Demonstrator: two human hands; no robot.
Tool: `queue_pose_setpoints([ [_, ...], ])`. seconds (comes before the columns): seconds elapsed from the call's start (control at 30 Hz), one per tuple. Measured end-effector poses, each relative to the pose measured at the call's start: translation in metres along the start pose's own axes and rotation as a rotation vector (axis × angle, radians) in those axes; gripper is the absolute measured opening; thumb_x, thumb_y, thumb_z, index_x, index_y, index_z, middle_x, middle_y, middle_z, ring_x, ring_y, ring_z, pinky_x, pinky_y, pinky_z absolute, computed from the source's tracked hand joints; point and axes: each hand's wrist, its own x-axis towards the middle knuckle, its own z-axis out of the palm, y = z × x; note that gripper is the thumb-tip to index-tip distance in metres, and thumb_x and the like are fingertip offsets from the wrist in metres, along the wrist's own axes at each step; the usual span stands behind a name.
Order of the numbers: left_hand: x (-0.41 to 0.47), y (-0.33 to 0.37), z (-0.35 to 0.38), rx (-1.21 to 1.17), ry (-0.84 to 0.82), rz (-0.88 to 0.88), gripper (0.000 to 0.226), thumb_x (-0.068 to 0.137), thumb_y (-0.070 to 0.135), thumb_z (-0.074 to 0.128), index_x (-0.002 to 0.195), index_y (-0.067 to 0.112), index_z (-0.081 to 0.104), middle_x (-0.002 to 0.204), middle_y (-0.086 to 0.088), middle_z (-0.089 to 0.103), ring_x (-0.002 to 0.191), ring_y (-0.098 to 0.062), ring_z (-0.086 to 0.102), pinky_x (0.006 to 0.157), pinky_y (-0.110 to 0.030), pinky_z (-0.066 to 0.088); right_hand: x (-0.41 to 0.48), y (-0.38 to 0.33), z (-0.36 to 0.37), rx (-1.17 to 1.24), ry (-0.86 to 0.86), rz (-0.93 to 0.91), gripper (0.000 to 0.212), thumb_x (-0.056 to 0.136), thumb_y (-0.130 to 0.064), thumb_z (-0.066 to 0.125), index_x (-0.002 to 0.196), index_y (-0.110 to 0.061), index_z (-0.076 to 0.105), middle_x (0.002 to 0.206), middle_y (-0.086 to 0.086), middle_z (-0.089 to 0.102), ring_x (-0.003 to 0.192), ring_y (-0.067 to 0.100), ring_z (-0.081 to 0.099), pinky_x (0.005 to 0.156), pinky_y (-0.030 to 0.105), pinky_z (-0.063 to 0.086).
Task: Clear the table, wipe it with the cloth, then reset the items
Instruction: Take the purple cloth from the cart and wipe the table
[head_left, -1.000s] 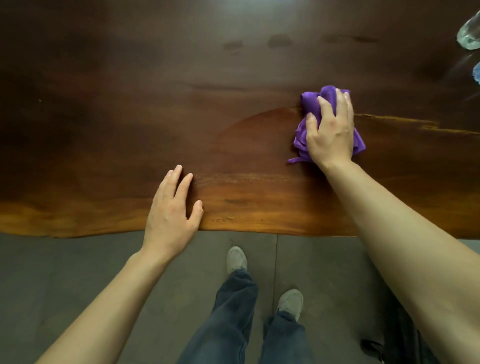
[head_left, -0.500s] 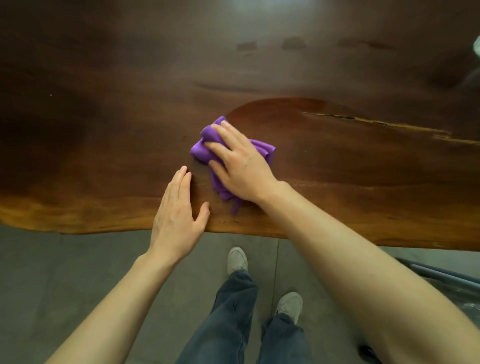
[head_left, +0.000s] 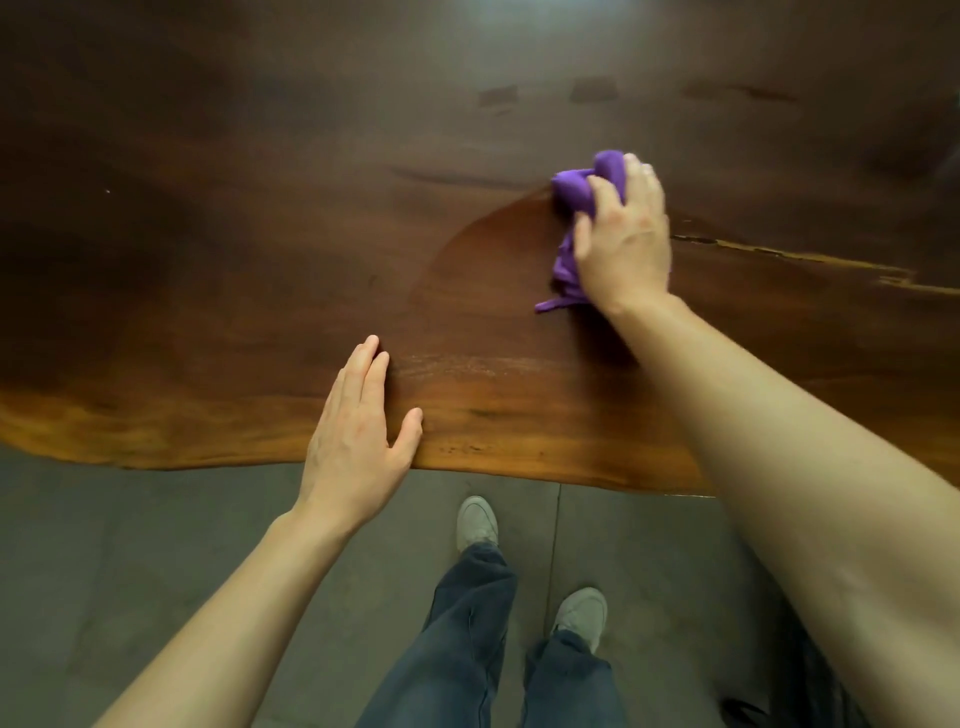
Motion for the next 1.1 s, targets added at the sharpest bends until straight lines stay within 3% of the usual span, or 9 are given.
queue_pose_setpoints([
  [0.27,0.001,0.0,-0.001,0.007,-0.011,0.003,0.071,0.099,0.036,0.055,0.157,0.006,0.027,0.168,-0.003,0.017,0.155,-0.018,0.017,0.123,-0.036,0.022,-0.058,0.106,-0.048,-0.033,0.138,0.406,0.046,0.1,-0.027,0.046,0.143,-0.01,0.05,0.161,0.02,0.028,0.149,0.039,0.024,0.122,0.045,0.02],
  [0.37,0.0,0.001,-0.001,0.009,-0.009,-0.001,0.07,0.099,0.034,0.055,0.156,0.005,0.027,0.168,-0.005,0.017,0.155,-0.019,0.016,0.123,-0.035,0.02,-0.099,0.124,-0.053,0.008,0.154,0.447,0.046,0.102,-0.027,0.045,0.145,-0.01,0.049,0.16,0.02,0.029,0.146,0.04,0.027,0.121,0.047,0.023],
  [0.63,-0.001,0.007,0.0,0.001,-0.001,-0.008,0.07,0.099,0.032,0.055,0.156,0.003,0.026,0.168,-0.007,0.017,0.155,-0.021,0.015,0.124,-0.039,0.021,-0.174,0.038,-0.01,0.152,0.112,0.163,0.04,0.095,-0.01,0.061,0.133,0.003,0.059,0.151,0.028,0.041,0.136,0.047,0.038,0.118,0.052,0.029],
  [0.8,0.001,0.005,-0.003,-0.011,-0.017,0.018,0.07,0.097,0.029,0.06,0.154,0.001,0.031,0.167,-0.009,0.02,0.154,-0.023,0.02,0.124,-0.038,0.022,-0.195,-0.06,0.024,0.258,-0.01,-0.146,0.039,0.096,-0.011,0.06,0.134,-0.005,0.06,0.151,0.02,0.044,0.141,0.04,0.038,0.116,0.051,0.034],
  [0.93,0.0,0.004,-0.009,-0.113,-0.033,0.0,0.058,0.1,0.025,0.057,0.151,0.006,0.039,0.166,-0.006,0.024,0.154,-0.02,0.02,0.123,-0.035,0.021,-0.192,-0.083,0.026,0.378,-0.059,-0.101,0.035,0.1,-0.012,0.056,0.135,-0.008,0.06,0.151,0.015,0.045,0.141,0.034,0.038,0.116,0.047,0.035],
  [1.0,-0.001,0.01,-0.011,-0.242,0.014,-0.036,0.046,0.102,0.025,0.053,0.145,0.009,0.05,0.161,-0.004,0.036,0.151,-0.019,0.028,0.12,-0.03,0.022,-0.189,-0.081,0.02,0.458,-0.078,-0.072,0.036,0.1,-0.012,0.057,0.136,-0.009,0.059,0.151,0.014,0.044,0.141,0.031,0.036,0.117,0.045,0.033],
  [1.1,0.0,0.025,-0.017,-0.498,0.059,-0.123,0.028,0.103,0.032,0.052,0.123,0.021,0.067,0.13,0.01,0.062,0.127,-0.011,0.055,0.107,-0.021,0.036,-0.188,-0.079,0.011,0.556,-0.083,-0.062,0.037,0.1,-0.014,0.058,0.137,-0.013,0.059,0.152,0.009,0.044,0.142,0.024,0.035,0.118,0.039,0.032],
])
